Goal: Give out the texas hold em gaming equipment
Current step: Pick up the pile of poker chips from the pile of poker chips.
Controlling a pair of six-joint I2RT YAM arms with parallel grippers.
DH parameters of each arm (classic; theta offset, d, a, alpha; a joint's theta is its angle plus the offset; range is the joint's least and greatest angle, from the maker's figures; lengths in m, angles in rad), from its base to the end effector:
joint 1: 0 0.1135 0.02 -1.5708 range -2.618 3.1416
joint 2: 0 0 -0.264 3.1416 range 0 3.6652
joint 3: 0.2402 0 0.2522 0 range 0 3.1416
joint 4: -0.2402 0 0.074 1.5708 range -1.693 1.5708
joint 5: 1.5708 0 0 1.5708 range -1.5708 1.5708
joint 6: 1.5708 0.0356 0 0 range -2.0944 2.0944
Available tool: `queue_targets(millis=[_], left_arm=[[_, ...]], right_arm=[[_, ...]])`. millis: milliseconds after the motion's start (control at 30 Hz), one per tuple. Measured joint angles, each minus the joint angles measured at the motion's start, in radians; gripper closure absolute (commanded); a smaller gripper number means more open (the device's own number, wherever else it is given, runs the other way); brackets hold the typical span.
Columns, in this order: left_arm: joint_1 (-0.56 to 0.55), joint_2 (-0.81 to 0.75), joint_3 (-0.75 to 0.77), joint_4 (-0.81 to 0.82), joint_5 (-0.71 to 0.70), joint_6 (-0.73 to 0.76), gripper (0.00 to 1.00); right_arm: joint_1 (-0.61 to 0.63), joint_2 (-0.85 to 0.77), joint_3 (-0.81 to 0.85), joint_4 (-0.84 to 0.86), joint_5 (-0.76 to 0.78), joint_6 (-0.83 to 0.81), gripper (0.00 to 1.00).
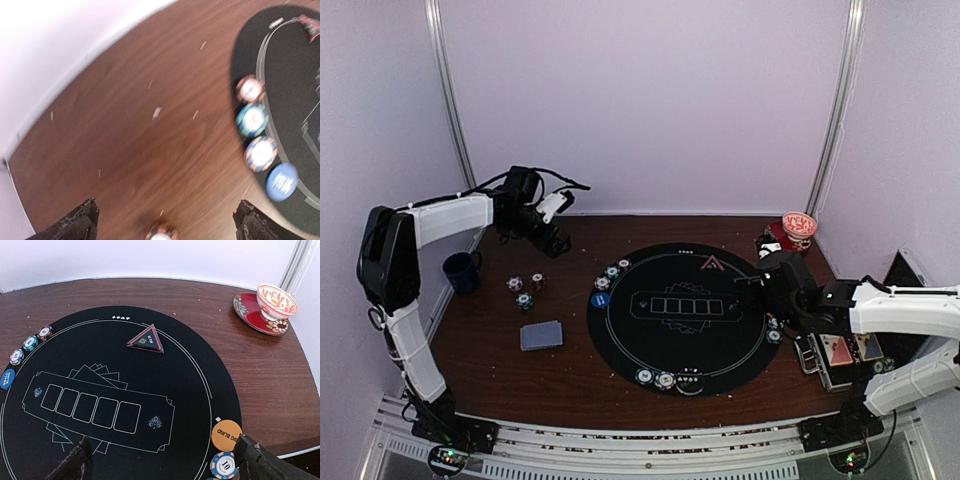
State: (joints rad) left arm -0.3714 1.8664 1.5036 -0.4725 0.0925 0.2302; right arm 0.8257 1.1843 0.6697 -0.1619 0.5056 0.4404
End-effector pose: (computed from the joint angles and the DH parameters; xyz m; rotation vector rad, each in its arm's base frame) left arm 0.3908 -0.1557 0.2541 0.7546 2.2876 -0.1767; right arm 0.1790 0.1686 0.2239 -0.1494 2.1496 0.1613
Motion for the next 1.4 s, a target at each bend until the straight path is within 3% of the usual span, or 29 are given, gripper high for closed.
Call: queue_targets(millis=[200,467,1067,1400], left_arm=[[0.158,-0.101,-0.243,0.005,0.033,0.026,0.02],[0.166,-0.207,-0.415,0.029,0.085,0.06,0.02],[0.174,-0.001,-0.277,0.063,0.132,0.058,0.12],[0.174,0.032,-0.269,0.08,0.123,0.048,0.22]], right_arm=[[0.008,0.017,0.0,0.001,-0.008,0.0,0.0],[0.023,0.05,0.0,0.0,-0.011,0.0,0.0],[0.042,0.05,0.0,0.0,-0.01,0.0,0.0],[0.045,0.05,0.0,0.0,-0.01,0.0,0.0]])
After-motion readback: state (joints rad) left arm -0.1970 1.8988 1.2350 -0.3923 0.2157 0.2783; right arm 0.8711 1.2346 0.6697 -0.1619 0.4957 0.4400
